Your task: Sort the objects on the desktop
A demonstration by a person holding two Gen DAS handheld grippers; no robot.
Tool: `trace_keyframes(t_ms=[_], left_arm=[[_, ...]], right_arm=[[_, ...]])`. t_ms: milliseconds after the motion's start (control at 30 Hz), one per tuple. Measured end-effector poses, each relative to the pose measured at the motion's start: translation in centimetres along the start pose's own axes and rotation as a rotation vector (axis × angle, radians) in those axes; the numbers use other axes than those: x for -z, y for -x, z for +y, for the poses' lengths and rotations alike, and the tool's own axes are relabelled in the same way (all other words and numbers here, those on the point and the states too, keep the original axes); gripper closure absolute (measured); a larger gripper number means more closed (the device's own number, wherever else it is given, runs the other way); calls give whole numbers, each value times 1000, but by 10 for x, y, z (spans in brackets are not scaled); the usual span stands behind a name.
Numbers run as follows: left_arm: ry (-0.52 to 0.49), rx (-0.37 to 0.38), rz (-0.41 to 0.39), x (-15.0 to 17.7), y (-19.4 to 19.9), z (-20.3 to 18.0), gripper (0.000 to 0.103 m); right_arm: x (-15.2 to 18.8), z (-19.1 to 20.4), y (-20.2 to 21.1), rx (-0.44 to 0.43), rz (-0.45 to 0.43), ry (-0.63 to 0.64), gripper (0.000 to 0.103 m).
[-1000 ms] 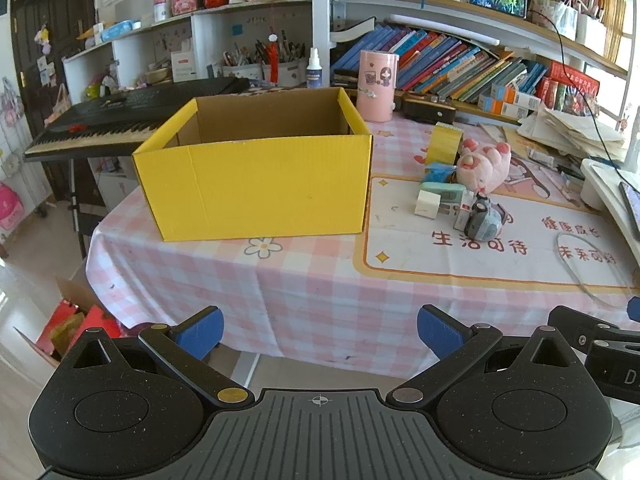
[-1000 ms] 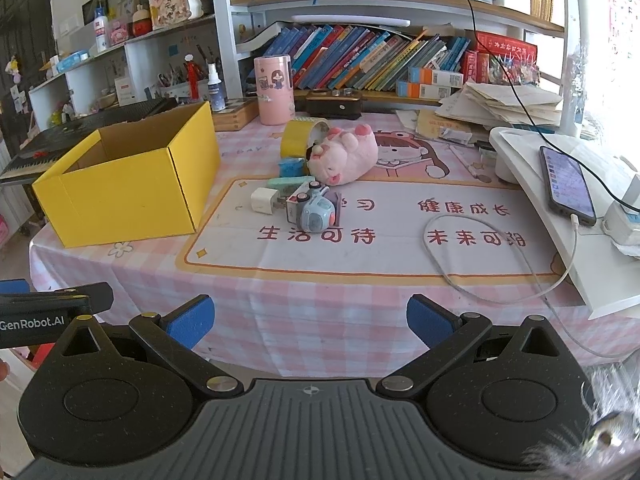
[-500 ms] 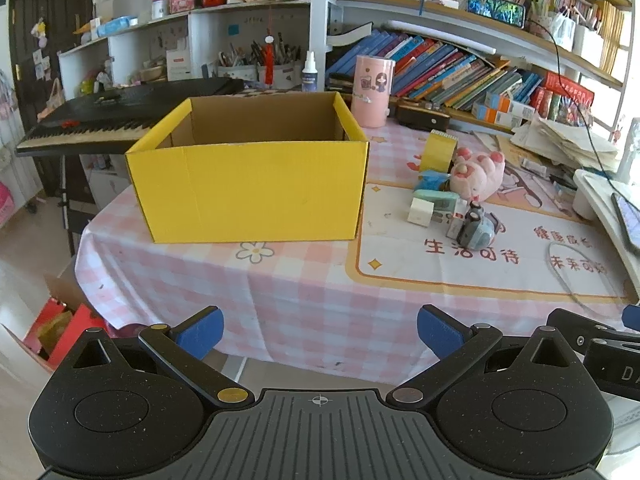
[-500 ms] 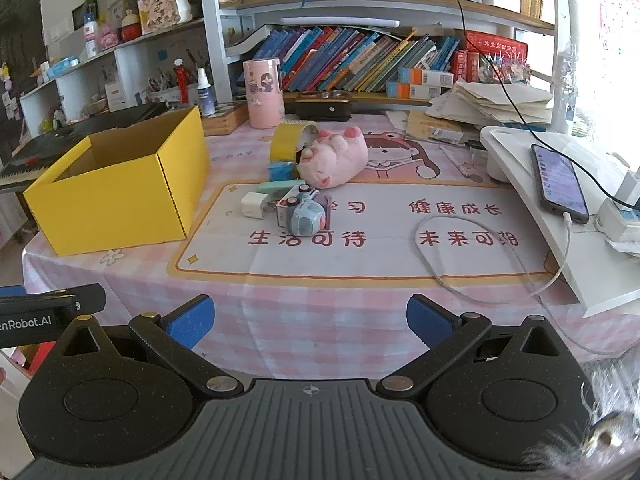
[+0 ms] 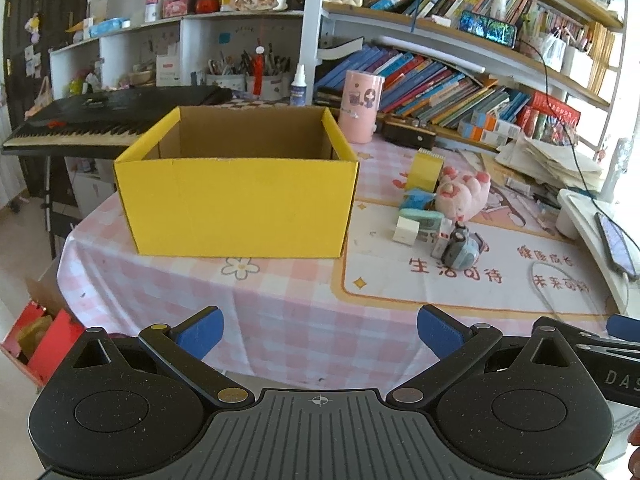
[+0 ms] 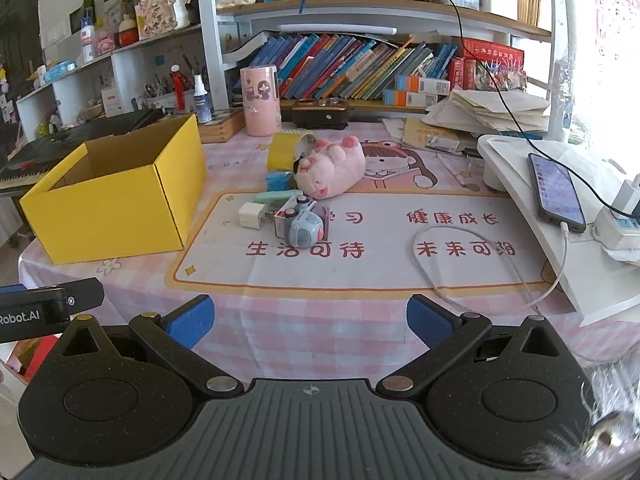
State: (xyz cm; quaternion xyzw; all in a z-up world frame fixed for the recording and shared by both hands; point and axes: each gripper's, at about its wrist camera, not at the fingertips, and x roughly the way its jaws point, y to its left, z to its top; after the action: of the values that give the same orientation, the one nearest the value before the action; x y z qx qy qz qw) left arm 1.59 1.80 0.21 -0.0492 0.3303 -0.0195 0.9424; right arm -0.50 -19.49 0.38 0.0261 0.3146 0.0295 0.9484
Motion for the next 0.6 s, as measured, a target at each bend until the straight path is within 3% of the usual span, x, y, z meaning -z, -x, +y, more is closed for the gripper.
trace_keyframes(t_ms=[400, 600], left_arm=[[47, 107, 11, -3, -8, 3, 0], [43, 87, 11, -6, -14, -2, 0]], right_arm=[[-6, 3, -8, -5, -4, 29, 0], [-12, 0, -18, -15, -6, 38, 0]])
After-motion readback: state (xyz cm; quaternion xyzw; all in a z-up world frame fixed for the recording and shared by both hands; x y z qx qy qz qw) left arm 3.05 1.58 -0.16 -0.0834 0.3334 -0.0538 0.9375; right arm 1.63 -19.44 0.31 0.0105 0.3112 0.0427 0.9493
